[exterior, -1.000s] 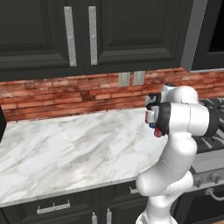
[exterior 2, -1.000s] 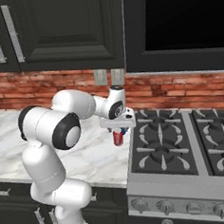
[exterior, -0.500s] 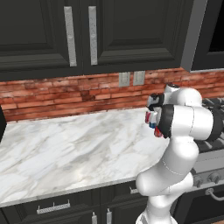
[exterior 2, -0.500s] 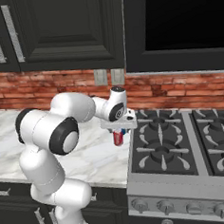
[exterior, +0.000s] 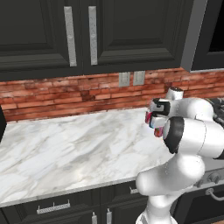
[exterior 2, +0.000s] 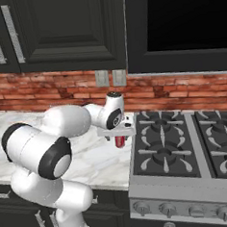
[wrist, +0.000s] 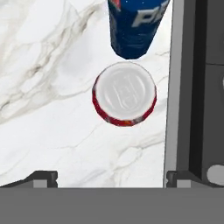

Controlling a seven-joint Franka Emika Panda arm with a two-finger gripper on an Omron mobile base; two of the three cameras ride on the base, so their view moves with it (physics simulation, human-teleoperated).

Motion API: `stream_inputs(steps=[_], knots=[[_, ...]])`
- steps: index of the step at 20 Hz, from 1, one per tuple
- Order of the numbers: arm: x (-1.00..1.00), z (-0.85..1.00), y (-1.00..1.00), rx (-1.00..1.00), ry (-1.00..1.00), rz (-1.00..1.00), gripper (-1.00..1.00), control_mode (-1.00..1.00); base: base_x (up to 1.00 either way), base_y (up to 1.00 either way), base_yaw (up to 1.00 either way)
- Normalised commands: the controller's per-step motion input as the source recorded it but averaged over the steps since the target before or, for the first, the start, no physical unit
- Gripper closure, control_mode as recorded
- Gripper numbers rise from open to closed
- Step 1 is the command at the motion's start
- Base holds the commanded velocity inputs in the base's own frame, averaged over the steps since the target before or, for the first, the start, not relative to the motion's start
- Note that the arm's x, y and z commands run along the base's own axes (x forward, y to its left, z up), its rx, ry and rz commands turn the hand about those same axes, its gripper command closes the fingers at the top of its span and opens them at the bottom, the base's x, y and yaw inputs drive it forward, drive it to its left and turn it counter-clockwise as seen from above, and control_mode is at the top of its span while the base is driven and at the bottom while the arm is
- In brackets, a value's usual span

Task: Four empty soda cans are scattered around the kitchen. Gather all the cans and cluster them next to the stove for recycling.

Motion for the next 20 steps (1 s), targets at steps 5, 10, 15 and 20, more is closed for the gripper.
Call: stream_inputs(steps=[5,10,15,20], knots=[[-0.58,0.03,0.83,-0.06,-0.05,0.0,-1.0,-1.0,0.0,0.0,0.0],[-0.31,0.15,0.62,-0.02,-0.01,0.0,-1.0,-1.0,0.0,0.0,0.0],[-0.15,0.29,0.32,0.0,0.0,0.0,-1.0,-1.0,0.0,0.0,0.0],[-0.12,0.23,0.32,0.0,0.0,0.0,-1.0,-1.0,0.0,0.0,0.0]])
